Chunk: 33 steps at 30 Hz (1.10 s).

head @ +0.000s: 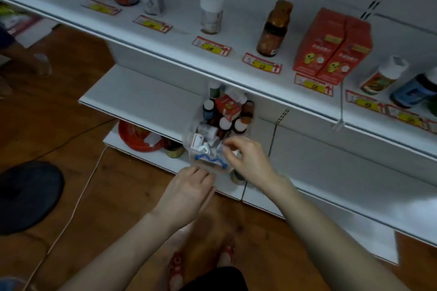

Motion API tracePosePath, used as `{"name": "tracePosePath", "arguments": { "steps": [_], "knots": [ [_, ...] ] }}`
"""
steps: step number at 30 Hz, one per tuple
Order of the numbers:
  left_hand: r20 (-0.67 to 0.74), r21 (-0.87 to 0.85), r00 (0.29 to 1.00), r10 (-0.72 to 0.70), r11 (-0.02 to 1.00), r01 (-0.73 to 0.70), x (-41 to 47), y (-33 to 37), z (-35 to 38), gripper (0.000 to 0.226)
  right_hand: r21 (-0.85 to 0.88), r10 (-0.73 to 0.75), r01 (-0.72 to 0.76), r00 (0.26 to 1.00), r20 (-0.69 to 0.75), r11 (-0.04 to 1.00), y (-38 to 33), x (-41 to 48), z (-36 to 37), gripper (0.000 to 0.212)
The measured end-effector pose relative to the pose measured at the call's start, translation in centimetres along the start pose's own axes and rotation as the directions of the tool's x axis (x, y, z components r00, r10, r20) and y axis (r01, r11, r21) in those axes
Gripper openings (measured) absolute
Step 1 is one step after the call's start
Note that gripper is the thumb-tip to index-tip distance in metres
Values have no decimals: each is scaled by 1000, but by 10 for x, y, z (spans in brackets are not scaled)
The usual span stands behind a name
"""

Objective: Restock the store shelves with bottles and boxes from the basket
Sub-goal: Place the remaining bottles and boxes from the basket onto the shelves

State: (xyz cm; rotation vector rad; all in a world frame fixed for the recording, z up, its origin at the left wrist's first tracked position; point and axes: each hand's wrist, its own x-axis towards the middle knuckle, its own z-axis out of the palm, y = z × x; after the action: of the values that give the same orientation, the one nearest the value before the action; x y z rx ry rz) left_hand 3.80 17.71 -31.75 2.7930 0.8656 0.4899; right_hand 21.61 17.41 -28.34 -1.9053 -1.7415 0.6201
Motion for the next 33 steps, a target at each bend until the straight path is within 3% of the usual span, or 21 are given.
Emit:
{"name": "tracePosePath", "arguments": {
  "steps": [8,13,18,19,25,27,29,31,33],
  "knots": [
    [188,26,980,-71,997,67,18,-82,51,35,-69,257,-251,960,111,966,57,44,70,27],
    [177,85,982,-72,995,58,56,-117,95,35,-101,346,-335,929,131,937,104,79,96,25],
    [191,106,981,-31,994,11,83,-140,132,8,-174,448,-417,868,213,892,135,101,123,12],
    [217,121,976,-32,993,6,90,-146,139,14,-206,469,-427,849,245,881,141,107,128,12],
    [551,313,819,-157,949,-29,146,-173,183,37,-463,576,-393,730,369,795,177,138,164,7],
    [520,296,843,-137,955,-28,154,-180,204,44,-504,592,-380,716,370,775,188,145,176,11],
    [427,297,904,-12,946,-128,158,-187,225,49,-523,605,-384,711,358,761,197,151,186,22],
    [298,285,955,17,953,-105,158,-194,250,36,-544,604,-378,726,328,749,203,157,192,34],
    [227,327,973,37,938,-112,161,-195,259,10,-564,592,-369,755,282,739,210,161,194,34]
  ]
}}
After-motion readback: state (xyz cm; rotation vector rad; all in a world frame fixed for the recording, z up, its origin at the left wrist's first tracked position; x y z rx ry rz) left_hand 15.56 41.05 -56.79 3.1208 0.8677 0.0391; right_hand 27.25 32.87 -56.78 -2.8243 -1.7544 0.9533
